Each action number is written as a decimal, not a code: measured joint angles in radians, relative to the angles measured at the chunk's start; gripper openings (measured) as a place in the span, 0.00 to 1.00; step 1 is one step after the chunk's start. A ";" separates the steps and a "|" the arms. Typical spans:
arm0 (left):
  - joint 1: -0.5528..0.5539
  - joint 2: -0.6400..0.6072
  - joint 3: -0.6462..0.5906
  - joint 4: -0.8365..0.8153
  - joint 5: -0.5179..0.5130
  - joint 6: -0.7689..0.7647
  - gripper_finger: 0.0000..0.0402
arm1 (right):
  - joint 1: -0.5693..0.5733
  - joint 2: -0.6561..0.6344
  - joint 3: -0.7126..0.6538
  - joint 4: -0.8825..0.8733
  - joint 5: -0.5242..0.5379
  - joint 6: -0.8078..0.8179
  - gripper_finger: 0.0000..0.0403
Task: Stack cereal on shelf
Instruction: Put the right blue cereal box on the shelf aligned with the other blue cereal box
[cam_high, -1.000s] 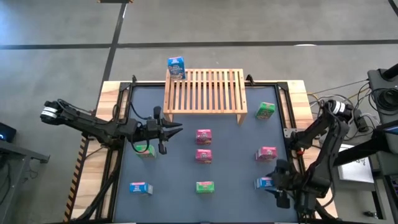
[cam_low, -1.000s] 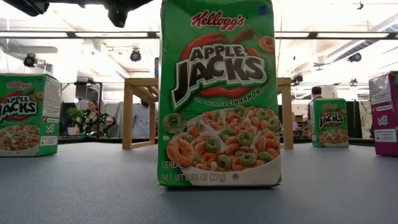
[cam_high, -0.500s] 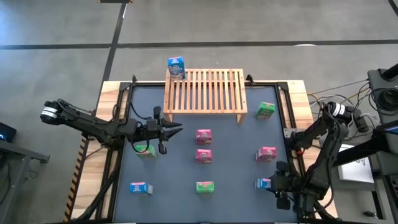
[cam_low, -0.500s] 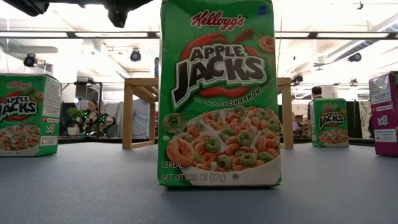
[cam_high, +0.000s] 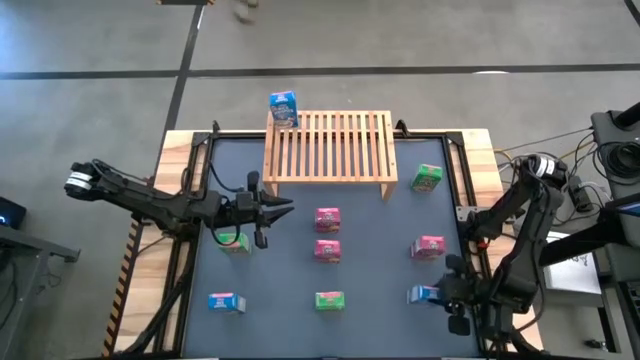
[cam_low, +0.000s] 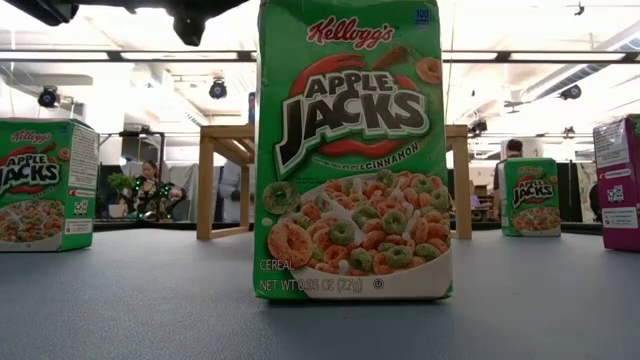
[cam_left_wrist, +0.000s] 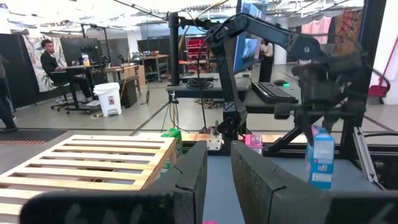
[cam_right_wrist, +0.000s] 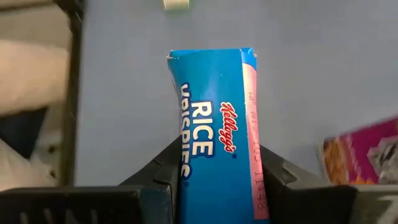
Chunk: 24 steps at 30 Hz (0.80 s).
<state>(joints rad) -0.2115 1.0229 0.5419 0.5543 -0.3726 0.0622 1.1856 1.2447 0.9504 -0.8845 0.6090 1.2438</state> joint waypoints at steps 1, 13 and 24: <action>0.000 -0.004 0.000 -0.007 0.002 -0.003 0.14 | -0.006 -0.012 0.011 0.000 0.019 -0.012 0.28; 0.008 -0.151 0.022 -0.238 0.066 -0.057 0.18 | -0.236 -0.102 0.179 0.023 0.206 -0.510 0.30; 0.081 -0.147 0.222 -0.616 0.072 -0.030 0.58 | -0.653 -0.104 0.251 0.338 0.129 -1.172 0.30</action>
<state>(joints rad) -0.1310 0.8755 0.7637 -0.0612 -0.3010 0.0326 0.5322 1.1404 1.2018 -0.5460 0.7384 0.0715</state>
